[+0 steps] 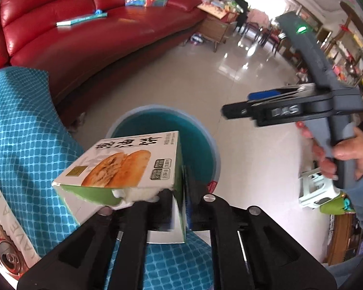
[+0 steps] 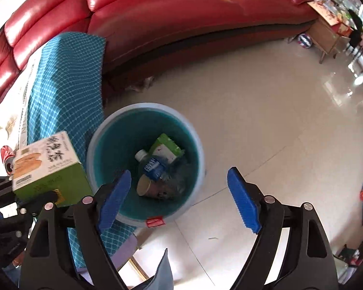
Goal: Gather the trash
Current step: 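Carry the bottle and bread box to the teal bin and release both, then move both tools back over the table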
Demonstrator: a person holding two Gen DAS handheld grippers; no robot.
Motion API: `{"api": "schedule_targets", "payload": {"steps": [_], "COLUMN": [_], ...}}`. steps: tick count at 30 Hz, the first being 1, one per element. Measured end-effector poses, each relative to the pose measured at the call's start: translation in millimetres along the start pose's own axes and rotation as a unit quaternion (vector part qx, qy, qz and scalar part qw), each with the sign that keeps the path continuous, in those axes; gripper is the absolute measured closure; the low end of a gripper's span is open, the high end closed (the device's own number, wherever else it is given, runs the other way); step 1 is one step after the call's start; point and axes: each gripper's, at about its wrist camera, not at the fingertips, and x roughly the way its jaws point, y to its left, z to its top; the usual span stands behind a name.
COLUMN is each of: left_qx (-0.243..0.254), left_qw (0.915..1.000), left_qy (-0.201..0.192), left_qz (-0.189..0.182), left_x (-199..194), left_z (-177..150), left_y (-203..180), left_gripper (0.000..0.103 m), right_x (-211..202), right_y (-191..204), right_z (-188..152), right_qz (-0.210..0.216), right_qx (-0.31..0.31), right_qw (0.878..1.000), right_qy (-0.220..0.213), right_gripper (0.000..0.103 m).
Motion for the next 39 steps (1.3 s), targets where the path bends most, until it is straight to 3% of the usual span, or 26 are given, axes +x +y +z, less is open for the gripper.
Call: {"api": "schedule_targets", "payload": {"steps": [1,4,15,17,31,39], "left_qx": [-0.004,-0.017,-0.047,-0.056,-0.079,-0.112], "left_qw": [1.0,0.9998,0.9981,0.9976,0.993,0.9868], "left_qy": [0.0,-0.007,-0.028,-0.03,-0.066,-0.087], "left_qz": [0.008,0.012,0.03,0.029,0.058,0.079], "left_x": [2,1,-17,-22,-83,-127], "left_z": [1,4,-5,-8,-53,-100], "left_y": [-1,2,13,16,37,70], "left_gripper": [0.068,0.05,0.013,0.01,0.004,0.004], "right_x": [-1,-5,-6,-8,-38,-45], "right_y": [-3,-9,1,8,73,132], "right_z": [0,0,0,-2,-22,-41], "right_qz": [-0.002,-0.006,-0.01,-0.013,-0.002,0.002], "right_qx": [0.002,0.007,-0.004,-0.013,-0.076,-0.126], "right_qw": [1.0,1.0,1.0,1.0,0.997,0.992], "right_qy": [-0.001,-0.002,0.003,0.001,-0.014,-0.014], "right_gripper": [0.025,0.025,0.024,0.019,0.019,0.019]}}
